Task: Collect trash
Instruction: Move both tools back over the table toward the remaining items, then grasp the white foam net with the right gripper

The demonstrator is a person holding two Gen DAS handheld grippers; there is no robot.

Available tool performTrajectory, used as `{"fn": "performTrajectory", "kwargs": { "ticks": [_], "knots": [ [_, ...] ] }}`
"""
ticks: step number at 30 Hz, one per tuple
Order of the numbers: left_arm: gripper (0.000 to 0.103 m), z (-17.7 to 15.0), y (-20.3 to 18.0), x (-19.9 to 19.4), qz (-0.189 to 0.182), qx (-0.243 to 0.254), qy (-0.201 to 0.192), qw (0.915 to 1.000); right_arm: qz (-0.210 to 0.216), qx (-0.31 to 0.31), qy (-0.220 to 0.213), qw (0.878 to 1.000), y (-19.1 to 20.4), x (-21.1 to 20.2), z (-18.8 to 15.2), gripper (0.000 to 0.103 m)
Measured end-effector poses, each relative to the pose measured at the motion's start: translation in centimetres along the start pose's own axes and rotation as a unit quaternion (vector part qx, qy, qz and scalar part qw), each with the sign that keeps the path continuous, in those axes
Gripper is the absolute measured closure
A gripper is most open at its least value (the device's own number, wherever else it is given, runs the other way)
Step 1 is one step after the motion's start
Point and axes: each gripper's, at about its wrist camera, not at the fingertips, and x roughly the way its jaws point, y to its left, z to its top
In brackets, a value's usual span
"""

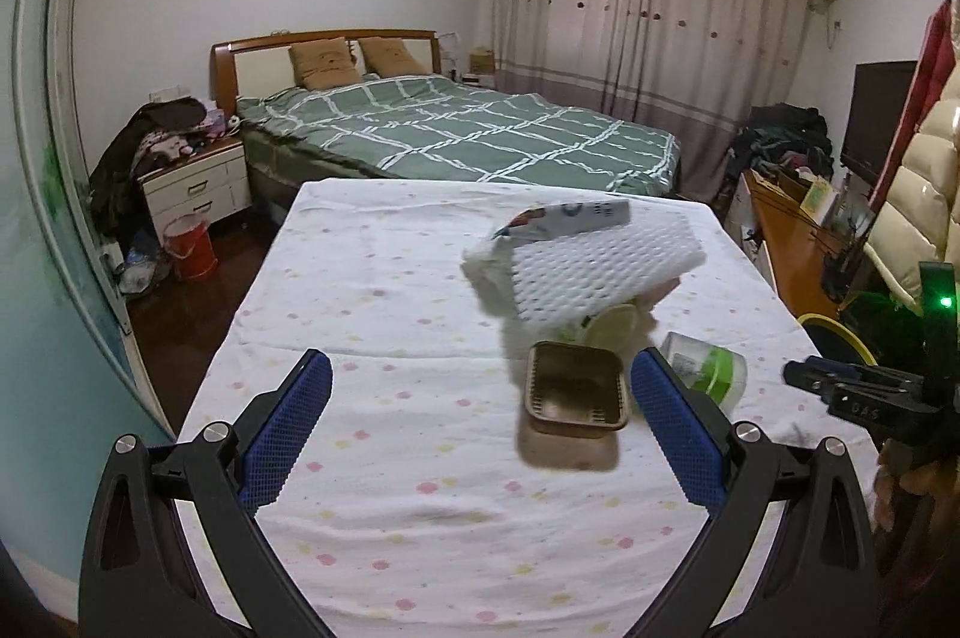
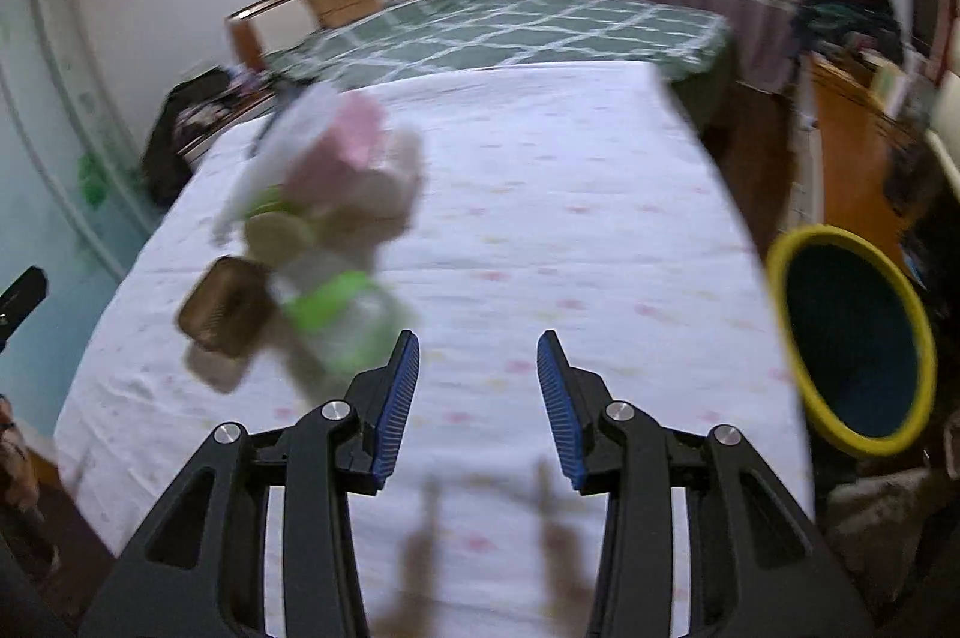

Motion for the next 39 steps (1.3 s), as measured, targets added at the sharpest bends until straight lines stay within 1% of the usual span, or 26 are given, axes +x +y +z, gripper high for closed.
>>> {"fn": "performTrajectory", "kwargs": {
  "ticks": [2,6,9,12,14,17,18,20,21,22,23,24,25,26,28,33,36,39],
  "knots": [
    [0.005,-0.1,0.2,0.2,0.004,-0.004,0.001,1.0000,0.011,-0.010,0.001,1.000,1.4,0.4,0.2,0.059],
    [0.005,-0.1,0.9,0.2,0.012,-0.010,0.001,0.9999,0.028,-0.040,-0.004,0.999,4.6,0.9,1.2,0.058],
    [0.005,-0.2,1.3,0.3,0.015,-0.013,0.002,0.9998,0.030,-0.048,-0.012,0.998,6.0,1.6,3.0,0.058],
    [0.005,-0.5,1.6,0.4,0.013,-0.017,0.006,0.9998,0.057,-0.040,-0.014,0.997,6.7,2.2,5.2,0.058],
    [0.005,-0.6,1.7,0.5,0.013,-0.019,0.008,0.9997,0.055,-0.040,-0.020,0.997,7.2,2.5,6.4,0.058],
    [0.005,-0.8,2.0,0.7,0.011,-0.022,0.011,0.9996,0.039,-0.038,-0.021,0.998,7.6,3.6,8.0,0.055],
    [0.005,-0.8,2.0,0.7,0.011,-0.023,0.011,0.9996,0.030,-0.036,-0.019,0.999,7.7,4.2,8.5,0.055],
    [0.005,-0.8,2.0,0.9,0.009,-0.023,0.013,0.9996,0.028,-0.031,-0.011,0.999,7.6,5.1,9.0,0.055],
    [0.005,-0.8,2.0,1.0,0.008,-0.023,0.013,0.9996,0.032,-0.026,-0.004,0.999,7.5,5.5,9.1,0.056],
    [0.005,-0.8,2.0,1.1,0.007,-0.022,0.013,0.9996,0.038,-0.022,-0.001,0.999,7.3,5.7,9.1,0.061],
    [0.005,-0.8,2.0,1.1,0.007,-0.022,0.013,0.9997,0.043,-0.019,0.001,0.999,7.2,5.7,9.0,0.074],
    [0.005,-0.8,2.0,1.1,0.006,-0.022,0.013,0.9997,0.047,-0.018,0.002,0.999,7.2,5.7,8.9,0.078],
    [0.005,-0.9,2.0,1.2,0.005,-0.022,0.014,0.9996,0.052,-0.017,-0.001,0.999,7.1,5.4,8.8,0.080],
    [0.005,-0.9,2.0,1.3,0.005,-0.022,0.015,0.9996,0.057,-0.017,-0.003,0.998,7.1,5.1,8.7,0.085],
    [0.005,-0.9,1.9,1.3,0.004,-0.023,0.016,0.9996,0.073,-0.015,-0.010,0.997,7.0,4.2,8.4,0.087],
    [0.005,-1.0,1.6,1.4,0.002,-0.021,0.017,0.9996,0.094,-0.017,-0.036,0.995,6.8,0.8,7.5,0.089],
    [0.005,-1.0,1.2,1.3,0.000,-0.017,0.018,0.9997,0.100,-0.015,-0.052,0.994,6.3,-1.2,7.0,0.089],
    [0.005,-1.0,0.6,1.2,-0.005,-0.010,0.018,0.9998,0.095,-0.009,-0.071,0.993,5.4,-3.1,6.7,0.089]
  ]
}}
